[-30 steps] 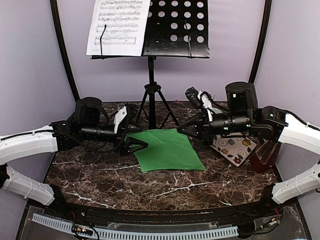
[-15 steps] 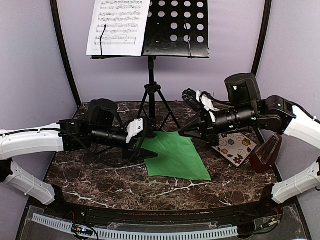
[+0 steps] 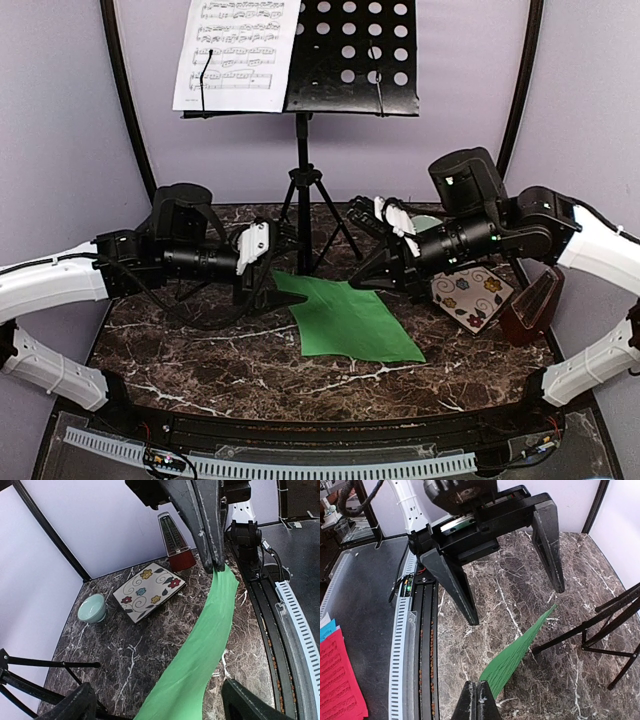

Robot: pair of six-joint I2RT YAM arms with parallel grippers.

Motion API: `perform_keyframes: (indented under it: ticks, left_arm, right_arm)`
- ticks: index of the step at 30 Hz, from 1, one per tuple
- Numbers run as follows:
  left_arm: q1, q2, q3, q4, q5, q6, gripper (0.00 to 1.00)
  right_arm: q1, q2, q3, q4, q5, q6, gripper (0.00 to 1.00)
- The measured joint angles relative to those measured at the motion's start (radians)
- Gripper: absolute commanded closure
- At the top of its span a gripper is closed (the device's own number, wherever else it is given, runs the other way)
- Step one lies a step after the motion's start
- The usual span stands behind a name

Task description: Set up the instrument practice props

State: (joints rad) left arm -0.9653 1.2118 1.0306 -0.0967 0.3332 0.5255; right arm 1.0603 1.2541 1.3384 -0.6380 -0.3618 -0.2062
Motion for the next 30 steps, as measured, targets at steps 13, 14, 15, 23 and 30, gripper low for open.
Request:
perform_keyframes:
  ticks: [13,14,15,23,30]
  left_arm:
    - [0.011,-0.005,-0.054,-0.202,-0.013,0.153,0.28]
    - [0.013,-0.005,-0.054,-0.210,-0.019,0.158,0.35]
    - [0.014,-0.008,-0.054,-0.222,-0.027,0.163,0.42]
    - [0.012,-0.065,-0.047,-0.321,-0.064,0.204,0.95]
    - [-0.048,-0.087,0.033,-0.362,-0.096,0.255,1.00]
  right_arm:
    - [0.118,0.027,0.157,-0.131,-0.009,-0.049,1.00]
    - [0.132,0.031,0.167,-0.143,-0.007,-0.051,1.00]
    - [0.142,0.034,0.175,-0.155,-0.005,-0.052,1.00]
    - [0.208,0.037,0.182,-0.200,-0.002,-0.046,1.00]
    - [0.210,-0.029,0.090,-0.107,-0.016,-0.006,0.63]
